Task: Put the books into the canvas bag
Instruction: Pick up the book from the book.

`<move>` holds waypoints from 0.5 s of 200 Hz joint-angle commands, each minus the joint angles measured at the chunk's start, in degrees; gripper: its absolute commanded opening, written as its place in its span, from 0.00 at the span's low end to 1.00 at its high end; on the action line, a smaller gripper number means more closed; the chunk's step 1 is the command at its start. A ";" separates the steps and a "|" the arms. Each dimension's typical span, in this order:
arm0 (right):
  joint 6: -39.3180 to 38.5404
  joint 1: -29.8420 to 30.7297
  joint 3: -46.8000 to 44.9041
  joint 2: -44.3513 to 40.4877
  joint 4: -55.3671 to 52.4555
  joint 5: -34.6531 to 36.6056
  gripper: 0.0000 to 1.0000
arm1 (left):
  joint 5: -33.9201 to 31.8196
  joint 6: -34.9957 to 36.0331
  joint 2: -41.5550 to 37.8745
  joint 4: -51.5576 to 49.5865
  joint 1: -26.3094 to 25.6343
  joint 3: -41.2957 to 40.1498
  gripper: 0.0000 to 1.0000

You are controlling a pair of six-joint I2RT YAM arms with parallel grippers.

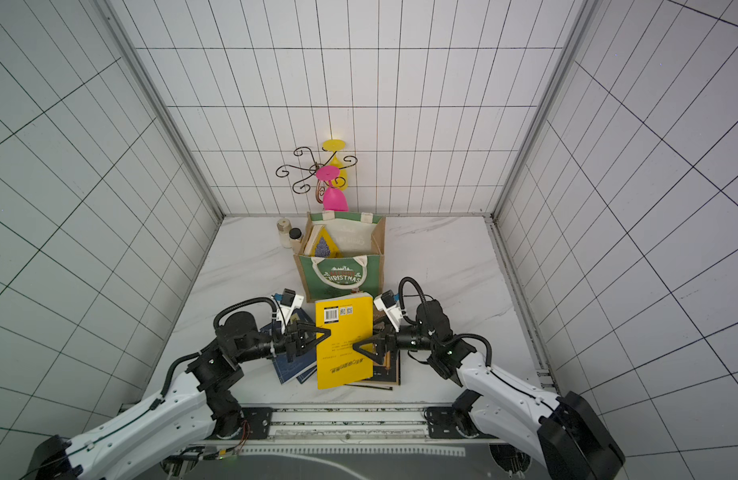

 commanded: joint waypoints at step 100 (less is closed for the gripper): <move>-0.81 -1.34 3.58 10.07 7.25 -1.87 0.99 | 4.61 -0.72 -6.36 0.50 -0.36 4.55 0.00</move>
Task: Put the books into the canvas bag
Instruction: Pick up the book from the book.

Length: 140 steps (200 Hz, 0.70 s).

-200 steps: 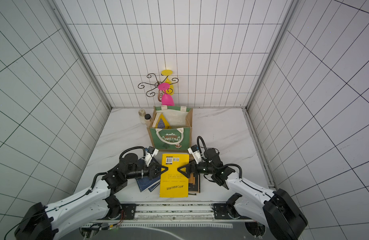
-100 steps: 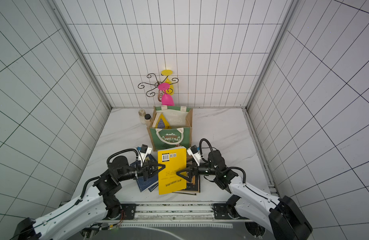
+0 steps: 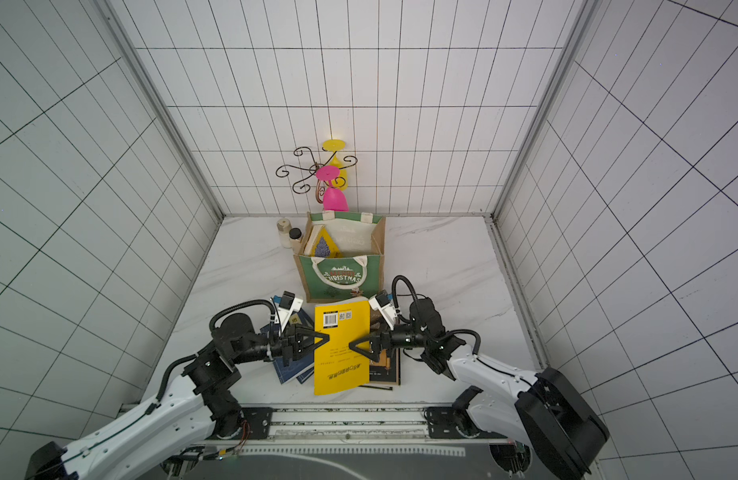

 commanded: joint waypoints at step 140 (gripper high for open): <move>4.34 -1.17 3.15 -3.97 14.26 -10.30 0.51 | -5.00 1.63 -1.65 -0.43 -0.36 4.58 0.00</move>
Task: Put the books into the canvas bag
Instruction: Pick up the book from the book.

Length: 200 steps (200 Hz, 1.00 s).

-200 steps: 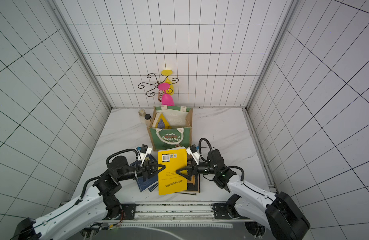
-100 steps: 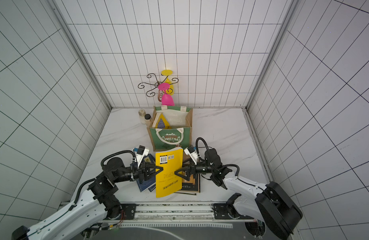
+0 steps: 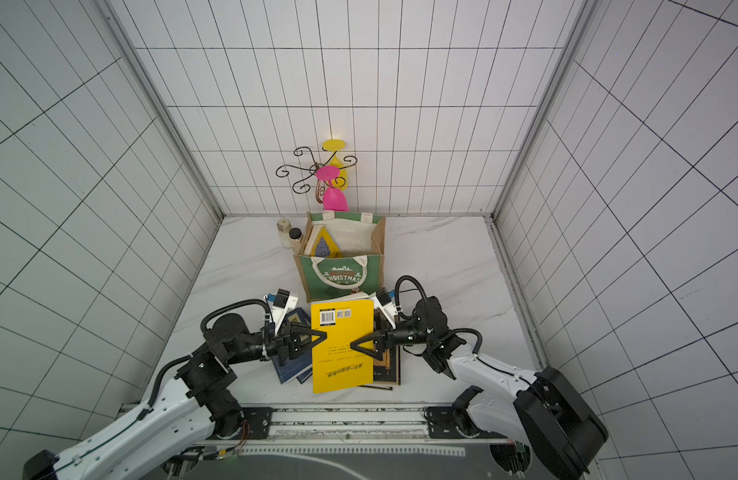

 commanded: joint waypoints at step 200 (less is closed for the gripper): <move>-17.67 3.92 21.29 -4.06 -55.09 -0.03 0.00 | 0.51 23.96 16.54 -44.65 -4.14 28.19 0.52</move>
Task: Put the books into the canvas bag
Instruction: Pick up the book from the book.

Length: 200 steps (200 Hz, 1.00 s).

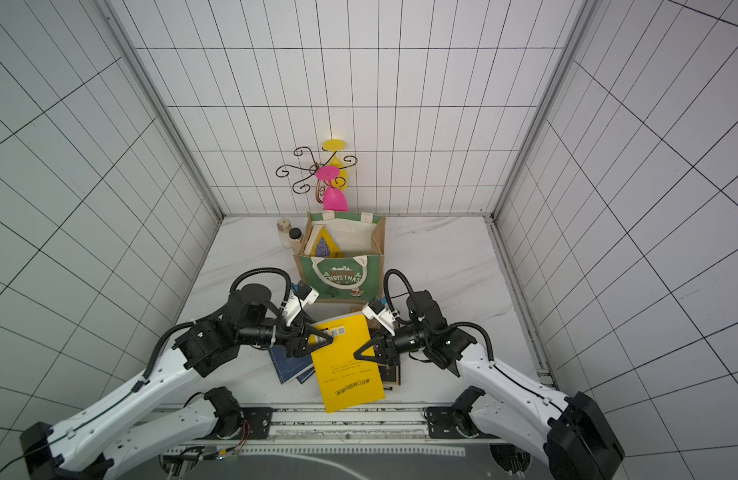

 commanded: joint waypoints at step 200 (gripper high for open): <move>-17.46 6.55 19.10 3.17 -33.87 3.59 0.00 | 6.07 8.92 10.29 -9.58 -5.75 11.55 0.37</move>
